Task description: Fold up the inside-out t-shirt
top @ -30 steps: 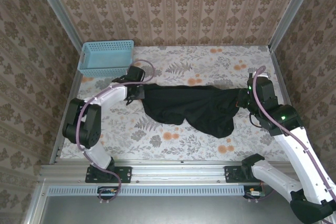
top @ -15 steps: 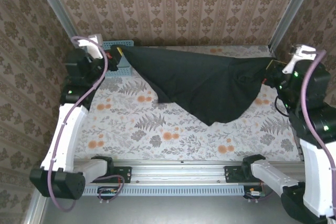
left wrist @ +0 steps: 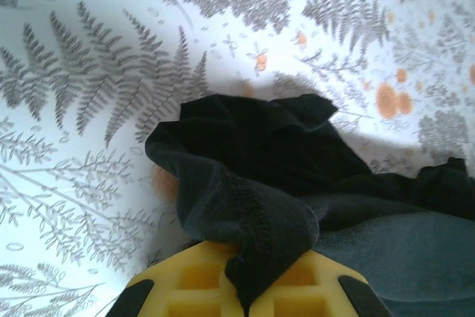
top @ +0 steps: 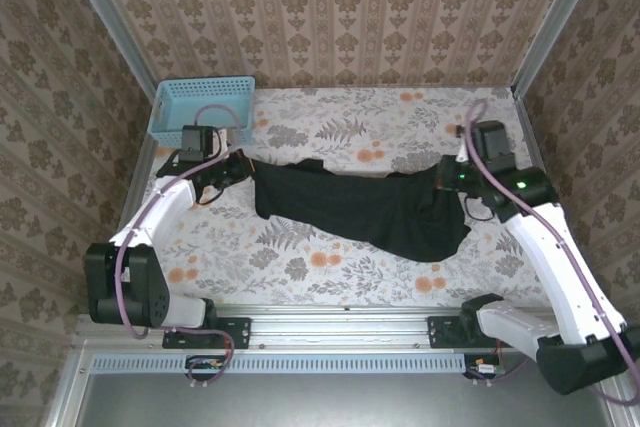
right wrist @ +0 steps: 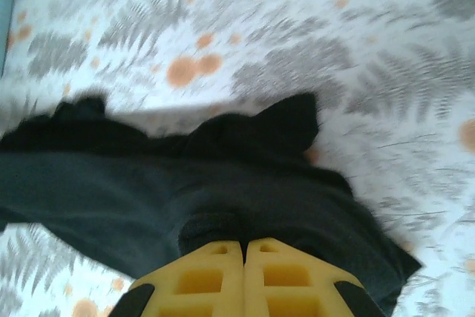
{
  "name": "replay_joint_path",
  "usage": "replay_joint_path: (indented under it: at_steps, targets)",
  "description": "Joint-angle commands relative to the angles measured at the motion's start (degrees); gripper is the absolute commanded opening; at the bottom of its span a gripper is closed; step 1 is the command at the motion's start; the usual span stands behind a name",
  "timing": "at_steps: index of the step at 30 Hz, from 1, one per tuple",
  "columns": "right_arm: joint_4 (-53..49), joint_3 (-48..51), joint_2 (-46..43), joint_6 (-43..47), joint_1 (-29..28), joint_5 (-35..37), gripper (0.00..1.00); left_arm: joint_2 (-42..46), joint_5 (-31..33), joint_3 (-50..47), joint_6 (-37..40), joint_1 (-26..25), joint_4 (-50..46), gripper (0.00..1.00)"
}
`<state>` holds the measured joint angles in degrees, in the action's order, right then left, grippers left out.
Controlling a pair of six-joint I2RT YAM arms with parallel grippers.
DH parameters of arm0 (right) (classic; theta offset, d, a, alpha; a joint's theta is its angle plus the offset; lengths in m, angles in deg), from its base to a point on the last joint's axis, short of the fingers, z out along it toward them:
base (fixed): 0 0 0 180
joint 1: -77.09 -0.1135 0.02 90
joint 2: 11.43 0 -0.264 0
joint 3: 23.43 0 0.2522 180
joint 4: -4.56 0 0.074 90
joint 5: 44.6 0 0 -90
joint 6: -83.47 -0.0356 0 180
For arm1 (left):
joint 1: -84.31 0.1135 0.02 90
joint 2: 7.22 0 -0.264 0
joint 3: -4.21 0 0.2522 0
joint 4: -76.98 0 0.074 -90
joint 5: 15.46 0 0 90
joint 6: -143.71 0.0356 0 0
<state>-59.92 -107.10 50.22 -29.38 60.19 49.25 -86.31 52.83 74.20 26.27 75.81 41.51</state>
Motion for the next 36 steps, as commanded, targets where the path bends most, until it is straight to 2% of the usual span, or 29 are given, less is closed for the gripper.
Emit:
replay_joint_path:
  at_steps: [1,4,7,8,11,12,15,18,20,21,23,24,29,36]
  targets:
    - [3.9,-0.8,3.0,-2.4,-10.1,3.8,0.00,0.9,3.1,0.0,-1.3,0.1,-1.3,0.00]
    - [6.2,0.8,7.9,-4.6,-17.6,5.1,0.00,1.9,4.8,-1.4,-2.2,0.1,-0.4,0.00]
    - [6.8,1.8,12.1,-6.2,-21.2,6.5,0.00,2.3,6.0,-2.2,-2.3,-0.1,-0.2,0.01]
    - [6.9,2.0,13.6,-6.6,-21.5,6.3,0.00,1.9,6.4,-2.1,-2.0,-0.2,-0.8,0.06]
    - [7.6,1.6,15.4,-6.9,-21.5,6.1,0.00,-0.5,10.4,0.3,-0.7,-2.7,-6.0,0.34]
    - [7.9,0.9,15.5,-6.8,-21.2,5.9,0.00,-0.4,13.2,0.8,-0.5,-4.6,-7.4,0.40]
    - [9.1,-0.5,15.0,-5.6,-18.3,2.5,0.00,4.3,20.3,-1.7,-2.2,-11.3,-5.5,0.52]
    - [9.9,-1.4,17.0,-4.8,-12.1,-1.9,0.00,9.0,27.0,-3.4,-4.9,-18.5,-4.1,0.60]
    - [9.7,-2.6,20.2,-3.3,-8.8,-3.7,0.02,10.2,28.5,-3.8,-6.0,-22.9,-2.1,0.62]
    - [9.7,-3.0,21.9,-2.2,-7.8,-3.6,0.07,10.2,27.6,-4.0,-6.7,-25.0,0.0,0.62]
    - [9.2,-3.8,23.8,-0.6,-6.6,-3.4,0.25,8.9,24.6,-4.7,-8.3,-28.9,5.8,0.64]
    - [8.7,-3.9,24.0,-0.1,-6.1,-2.6,0.30,7.5,23.1,-4.4,-9.1,-30.9,8.1,0.65]
    - [9.0,2.1,18.5,0.2,-4.1,-1.0,0.49,-2.2,22.1,-0.1,-12.5,-38.1,11.9,0.67]
    - [13.0,12.7,11.2,-1.7,-3.1,-5.9,0.51,-12.9,19.0,6.8,-15.7,-42.4,15.8,0.66]
